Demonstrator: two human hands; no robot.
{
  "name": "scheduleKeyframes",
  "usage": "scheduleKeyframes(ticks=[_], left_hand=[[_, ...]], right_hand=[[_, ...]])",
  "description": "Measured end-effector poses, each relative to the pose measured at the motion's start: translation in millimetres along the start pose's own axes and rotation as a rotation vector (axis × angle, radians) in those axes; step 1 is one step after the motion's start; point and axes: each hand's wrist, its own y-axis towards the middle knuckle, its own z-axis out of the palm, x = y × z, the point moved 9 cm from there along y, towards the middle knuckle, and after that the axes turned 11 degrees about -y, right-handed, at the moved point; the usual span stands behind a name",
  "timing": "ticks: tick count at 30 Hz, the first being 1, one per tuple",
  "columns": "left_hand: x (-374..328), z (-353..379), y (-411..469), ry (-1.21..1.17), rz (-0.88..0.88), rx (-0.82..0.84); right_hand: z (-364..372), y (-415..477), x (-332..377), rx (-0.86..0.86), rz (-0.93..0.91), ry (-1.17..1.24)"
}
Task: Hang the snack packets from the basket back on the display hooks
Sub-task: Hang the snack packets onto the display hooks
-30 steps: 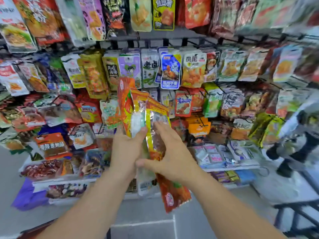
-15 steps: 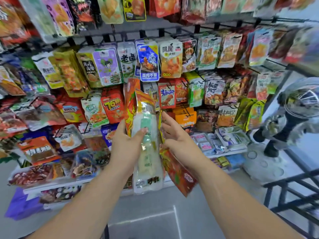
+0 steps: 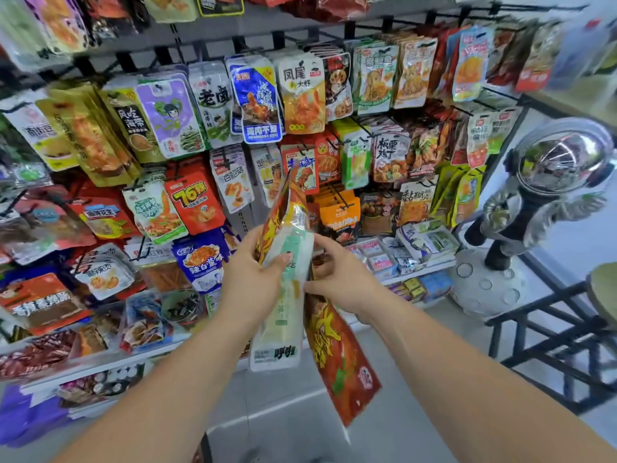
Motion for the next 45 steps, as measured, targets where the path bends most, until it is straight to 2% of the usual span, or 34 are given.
scheduleKeyframes(ticks=[5, 10, 12, 14, 19, 21, 24, 28, 30, 35, 37, 39, 41, 43, 45], left_hand=[[7.2, -5.9, 5.1, -0.033, -0.020, -0.003], [20.3, -26.7, 6.8, -0.106, -0.058, -0.103], [26.2, -27.4, 5.7, -0.174, -0.097, -0.117], [27.5, -20.2, 3.5, -0.270, -0.124, -0.112], [17.8, 1.0, 0.5, -0.475, -0.122, -0.090], [10.1, 5.4, 0.3, -0.518, -0.094, -0.084], [1.3, 6.5, 0.5, -0.541, -0.072, -0.106], [-0.8, -0.4, 4.6, -0.572, -0.085, -0.150], [-2.3, -3.2, 6.5, -0.573, -0.092, -0.153], [-2.8, -4.3, 8.7, -0.535, -0.130, -0.124], [-4.2, -2.5, 8.7, -0.531, -0.153, -0.105], [-4.3, 0.4, 8.7, -0.551, -0.193, -0.078], [-3.3, 4.8, 7.0, -0.586, -0.254, -0.044], [-1.3, 8.8, 5.6, -0.628, -0.324, -0.009], [1.7, 9.5, 8.9, -0.649, -0.369, 0.022]], right_hand=[[-32.1, -7.7, -16.1, -0.118, 0.053, 0.101], [-92.1, -21.7, -16.0, -0.538, -0.088, 0.623], [-102.5, -27.4, -15.8, -0.641, -0.127, 0.835], [-98.9, -28.8, -17.5, -0.706, -0.125, 0.886], [-59.2, -23.6, -33.0, -0.779, 0.006, 0.672], [-44.3, -25.8, -35.0, -0.754, 0.060, 0.604], [-28.6, -18.6, -35.7, -0.625, 0.129, 0.397], [-18.9, 2.3, -26.1, -0.230, 0.176, -0.192], [-19.1, 5.5, -18.4, -0.123, 0.170, -0.394], [-37.6, 3.0, -7.4, -0.078, 0.221, -0.841], [-42.9, 3.6, -1.5, -0.098, 0.149, -0.936], [-42.2, 8.3, 6.2, -0.136, -0.040, -0.826], [-38.5, 12.8, 10.0, -0.088, -0.224, -0.448], [-34.9, 19.2, -0.4, -0.030, -0.228, -0.011], [-21.5, 24.2, -15.1, 0.043, -0.077, 0.364]])
